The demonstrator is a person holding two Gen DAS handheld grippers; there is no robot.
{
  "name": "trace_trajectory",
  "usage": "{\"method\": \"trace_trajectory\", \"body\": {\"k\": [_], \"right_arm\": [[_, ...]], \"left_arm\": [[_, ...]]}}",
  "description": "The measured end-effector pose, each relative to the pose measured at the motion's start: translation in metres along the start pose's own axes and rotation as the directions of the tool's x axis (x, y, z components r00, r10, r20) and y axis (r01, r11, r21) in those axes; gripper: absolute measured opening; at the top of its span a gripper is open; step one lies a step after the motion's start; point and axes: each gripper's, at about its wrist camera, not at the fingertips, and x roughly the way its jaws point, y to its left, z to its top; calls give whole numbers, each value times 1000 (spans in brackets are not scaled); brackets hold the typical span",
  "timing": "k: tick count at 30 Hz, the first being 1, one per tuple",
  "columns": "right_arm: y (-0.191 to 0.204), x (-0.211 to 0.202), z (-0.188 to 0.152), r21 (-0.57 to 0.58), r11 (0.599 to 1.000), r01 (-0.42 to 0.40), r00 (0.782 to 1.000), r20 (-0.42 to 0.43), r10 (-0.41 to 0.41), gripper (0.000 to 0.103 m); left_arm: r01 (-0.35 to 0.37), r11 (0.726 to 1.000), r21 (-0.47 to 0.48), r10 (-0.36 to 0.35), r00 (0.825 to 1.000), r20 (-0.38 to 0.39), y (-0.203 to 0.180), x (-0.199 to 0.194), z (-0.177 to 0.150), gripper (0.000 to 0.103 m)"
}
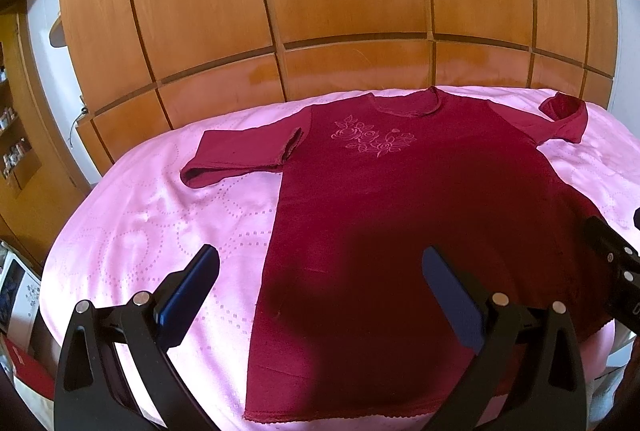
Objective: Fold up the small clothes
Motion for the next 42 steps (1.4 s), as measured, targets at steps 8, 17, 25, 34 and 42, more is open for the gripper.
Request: {"method": "trace_trajectory", "body": {"k": [8,17,25,34,42], "right_arm": [[0,0,1,0,1000,0,1000,0,0,100],[0,0,2,-1,1000,-18,1000,2,18,100],[-1,1,2,-3,1000,-17,1000,2,17,100],[-1,2,1,-1,1000,-24,1000,-4,24,100],[-3,4,-1,5,1000,-27,1000,-10,27,100]], "left_arm": [[2,1000,-5,-2,1000,-7,3,1,-1,101],[3,1000,-11,-3,1000,-14,4,1,-2,101],[5,1000,-14,-6,1000,-19,5,2,-1,101],[8,1000,-11,-8,1000,-21,5,4,1,101],[15,1000,-18,-15,999,-45,4,8,-1,101]]}}
